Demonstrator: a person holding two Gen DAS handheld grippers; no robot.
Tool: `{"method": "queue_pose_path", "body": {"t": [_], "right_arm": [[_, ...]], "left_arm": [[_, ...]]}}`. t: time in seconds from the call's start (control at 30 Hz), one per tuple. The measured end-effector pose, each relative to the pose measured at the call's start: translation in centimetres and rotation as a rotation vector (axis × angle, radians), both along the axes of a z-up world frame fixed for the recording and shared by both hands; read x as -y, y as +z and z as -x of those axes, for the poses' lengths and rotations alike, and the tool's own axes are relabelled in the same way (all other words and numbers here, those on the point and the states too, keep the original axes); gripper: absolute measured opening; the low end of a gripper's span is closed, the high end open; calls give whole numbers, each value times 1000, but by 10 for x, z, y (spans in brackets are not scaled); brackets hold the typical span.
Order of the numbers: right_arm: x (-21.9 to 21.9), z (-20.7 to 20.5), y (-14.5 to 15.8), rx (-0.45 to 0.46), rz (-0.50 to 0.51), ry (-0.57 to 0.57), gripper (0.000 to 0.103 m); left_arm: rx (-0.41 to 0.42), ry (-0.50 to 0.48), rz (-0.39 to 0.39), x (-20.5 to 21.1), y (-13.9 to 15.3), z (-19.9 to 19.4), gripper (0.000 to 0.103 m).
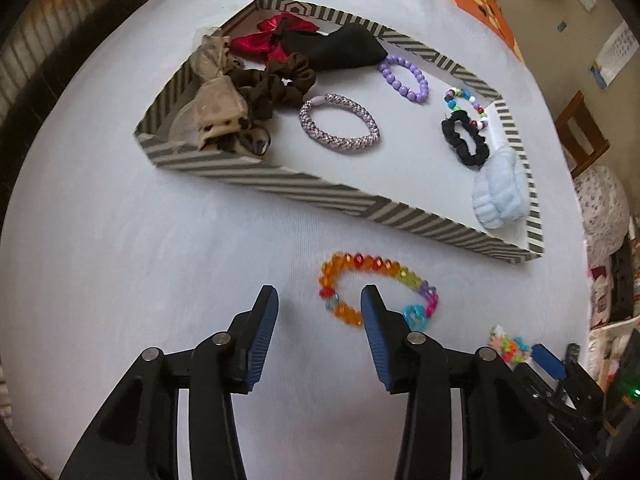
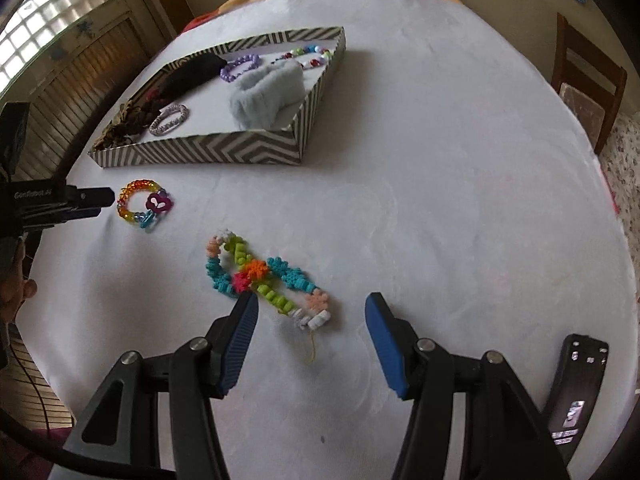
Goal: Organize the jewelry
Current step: 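Withdraw both tools from the tray toward the last two bracelets, then grasp the orange crystal bracelet with the left tool while the right tool grasps the flower-bead bracelet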
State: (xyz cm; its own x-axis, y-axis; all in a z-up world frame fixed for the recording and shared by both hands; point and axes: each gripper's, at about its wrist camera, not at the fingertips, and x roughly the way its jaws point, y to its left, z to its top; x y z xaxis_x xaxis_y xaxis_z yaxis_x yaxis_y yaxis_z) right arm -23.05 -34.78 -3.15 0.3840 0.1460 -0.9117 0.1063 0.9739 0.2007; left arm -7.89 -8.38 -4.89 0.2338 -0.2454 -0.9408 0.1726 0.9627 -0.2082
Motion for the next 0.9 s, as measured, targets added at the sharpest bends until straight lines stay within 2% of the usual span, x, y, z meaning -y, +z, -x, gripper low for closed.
{"method": "queue_pose_path", "body": {"t": [0.07, 0.1, 0.2, 0.23, 0.27, 0.3, 0.33, 0.43, 0.67, 0.9], "right_arm": [[-2, 0, 0, 15, 0, 0, 38], [-2, 0, -2, 11, -1, -4, 28], [-1, 2, -2, 19, -17, -22, 20], [-1, 3, -1, 21, -22, -27, 18], [0, 4, -1, 23, -23, -33, 18], [1, 5, 0, 29, -28, -39, 18], [2, 7, 3, 40, -41, -47, 18], [6, 11, 20, 90, -92, -65, 18], [3, 11, 67, 194, -111, -40, 18], [-9, 8, 96, 259, -117, 4, 18]], "left_arm": [[-7, -18, -26, 6, -5, -3, 22], [16, -24, -42, 9, -4, -3, 22], [40, -48, -111, 20, -5, -2, 22], [51, -53, -128, 22, -5, -1, 22], [63, -59, -136, 23, -5, 1, 13], [78, -68, -146, 24, -5, 1, 0], [77, -79, -148, 25, -5, 2, 0], [28, -75, -59, 18, 1, 2, 0], [104, -91, 4, 10, 45, 11, 0], [153, -89, 26, 2, 79, 24, 0]]}}
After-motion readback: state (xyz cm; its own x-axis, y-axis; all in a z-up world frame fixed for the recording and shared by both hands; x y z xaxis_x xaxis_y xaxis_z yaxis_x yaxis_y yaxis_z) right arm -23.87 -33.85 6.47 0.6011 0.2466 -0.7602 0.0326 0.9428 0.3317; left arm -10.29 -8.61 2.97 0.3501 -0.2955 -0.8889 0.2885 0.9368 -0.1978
